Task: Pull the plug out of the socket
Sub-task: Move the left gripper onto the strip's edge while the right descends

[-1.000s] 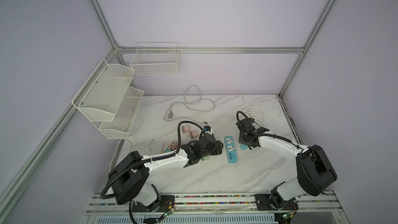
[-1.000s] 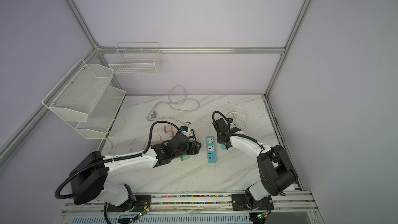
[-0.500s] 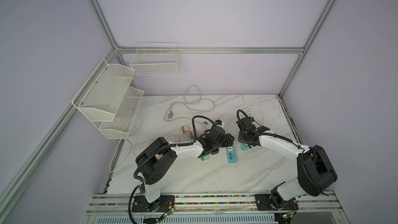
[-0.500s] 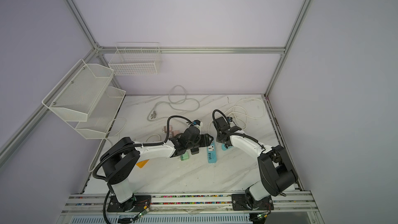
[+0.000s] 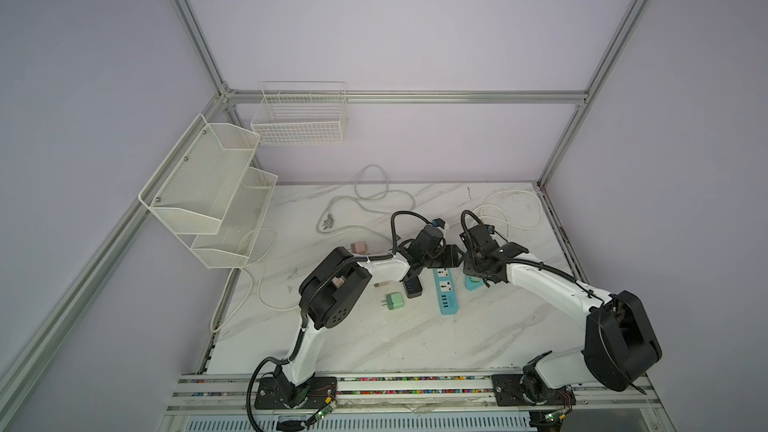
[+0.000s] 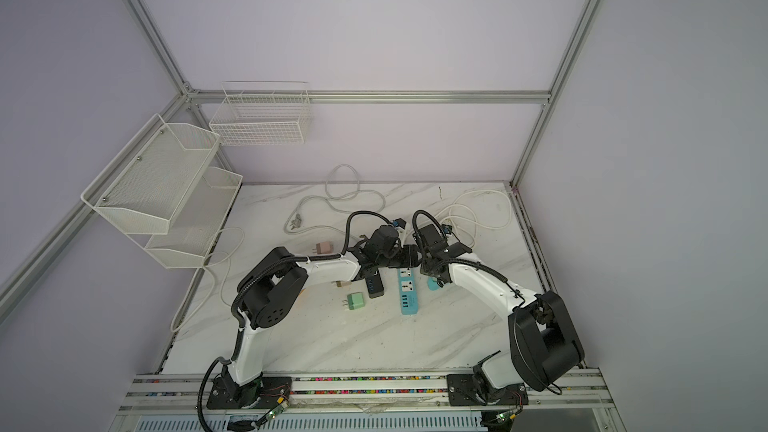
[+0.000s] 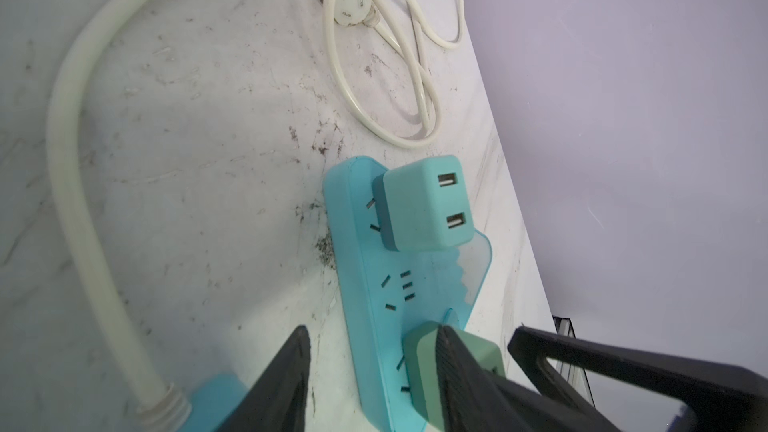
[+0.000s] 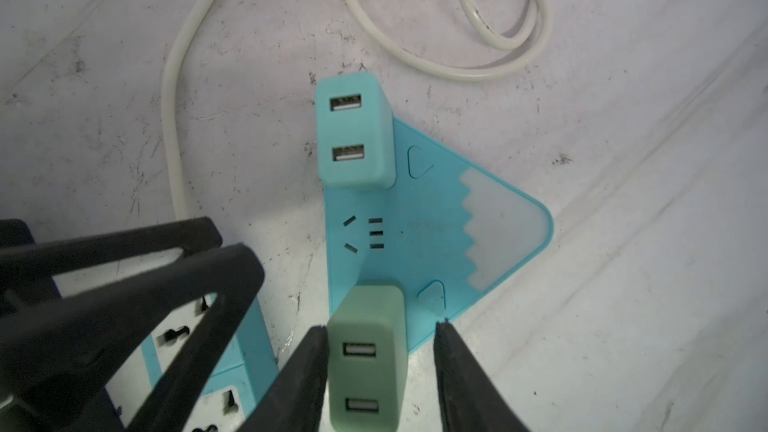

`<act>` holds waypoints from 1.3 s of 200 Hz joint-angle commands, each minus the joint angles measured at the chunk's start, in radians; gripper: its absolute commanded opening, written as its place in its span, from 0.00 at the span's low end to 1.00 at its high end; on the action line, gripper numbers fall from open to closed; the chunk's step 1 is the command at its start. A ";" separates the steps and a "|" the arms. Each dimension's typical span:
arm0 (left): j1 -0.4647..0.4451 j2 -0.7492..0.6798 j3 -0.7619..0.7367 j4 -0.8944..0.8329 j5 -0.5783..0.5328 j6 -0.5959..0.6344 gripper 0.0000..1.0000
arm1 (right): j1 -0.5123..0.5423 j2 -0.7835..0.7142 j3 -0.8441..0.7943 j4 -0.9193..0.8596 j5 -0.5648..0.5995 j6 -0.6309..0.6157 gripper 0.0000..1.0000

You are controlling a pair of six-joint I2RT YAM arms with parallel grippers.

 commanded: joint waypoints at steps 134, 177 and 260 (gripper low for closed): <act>-0.013 0.144 0.213 0.000 0.150 0.080 0.43 | -0.004 -0.014 -0.002 -0.036 -0.038 0.027 0.46; -0.018 0.129 0.191 -0.066 0.103 0.057 0.43 | -0.004 -0.012 0.000 -0.039 -0.022 0.026 0.46; -0.029 0.042 0.060 -0.133 0.002 0.022 0.56 | -0.004 -0.003 0.001 -0.038 -0.003 0.011 0.47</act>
